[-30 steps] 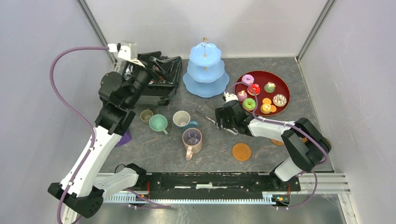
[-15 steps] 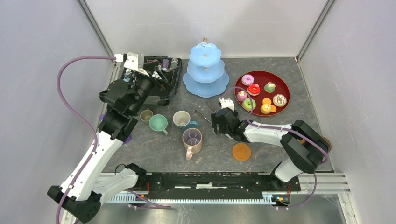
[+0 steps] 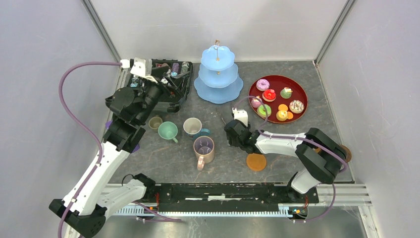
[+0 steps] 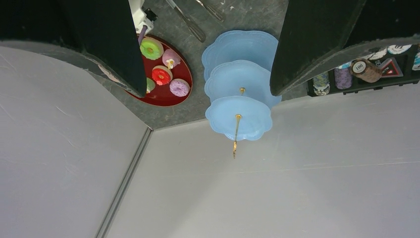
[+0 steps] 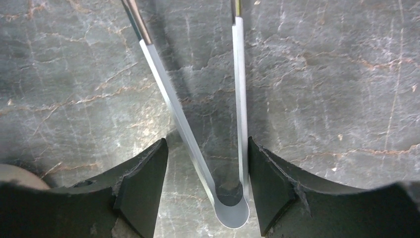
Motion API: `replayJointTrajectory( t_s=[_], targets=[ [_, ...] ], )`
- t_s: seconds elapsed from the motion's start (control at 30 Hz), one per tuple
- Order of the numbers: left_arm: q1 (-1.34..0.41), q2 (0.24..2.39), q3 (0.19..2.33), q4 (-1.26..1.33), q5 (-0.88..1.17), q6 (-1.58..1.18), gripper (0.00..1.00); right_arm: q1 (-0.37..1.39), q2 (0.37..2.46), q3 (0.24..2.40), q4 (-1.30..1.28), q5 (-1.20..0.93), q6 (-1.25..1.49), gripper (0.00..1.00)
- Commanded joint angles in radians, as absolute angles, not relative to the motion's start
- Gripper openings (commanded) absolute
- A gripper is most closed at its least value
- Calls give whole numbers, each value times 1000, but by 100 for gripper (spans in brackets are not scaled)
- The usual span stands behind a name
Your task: Serve the afternoon tea
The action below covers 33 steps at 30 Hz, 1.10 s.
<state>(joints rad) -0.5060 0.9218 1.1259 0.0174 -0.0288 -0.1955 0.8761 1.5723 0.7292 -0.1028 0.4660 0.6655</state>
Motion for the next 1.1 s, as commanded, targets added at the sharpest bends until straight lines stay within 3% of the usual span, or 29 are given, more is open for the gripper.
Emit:
replayJointTrajectory(
  t_s=[0.0, 0.13, 0.3, 0.53, 1.07],
  targets=[
    [-526, 898, 1122, 66, -54, -139, 100, 928, 1558, 754, -150, 524, 769, 66],
    [-540, 891, 1117, 66, -69, -127, 100, 970, 1523, 727, -134, 557, 764, 71],
    [-548, 891, 1116, 67, -78, -118, 100, 972, 1460, 666, 33, 585, 552, 98],
    [-548, 888, 1116, 66, -83, -107, 100, 910, 1469, 635, 170, 511, 296, 98],
    [-504, 901, 1126, 67, -27, -147, 100, 847, 1622, 761, 183, 360, 160, 98]
  ],
)
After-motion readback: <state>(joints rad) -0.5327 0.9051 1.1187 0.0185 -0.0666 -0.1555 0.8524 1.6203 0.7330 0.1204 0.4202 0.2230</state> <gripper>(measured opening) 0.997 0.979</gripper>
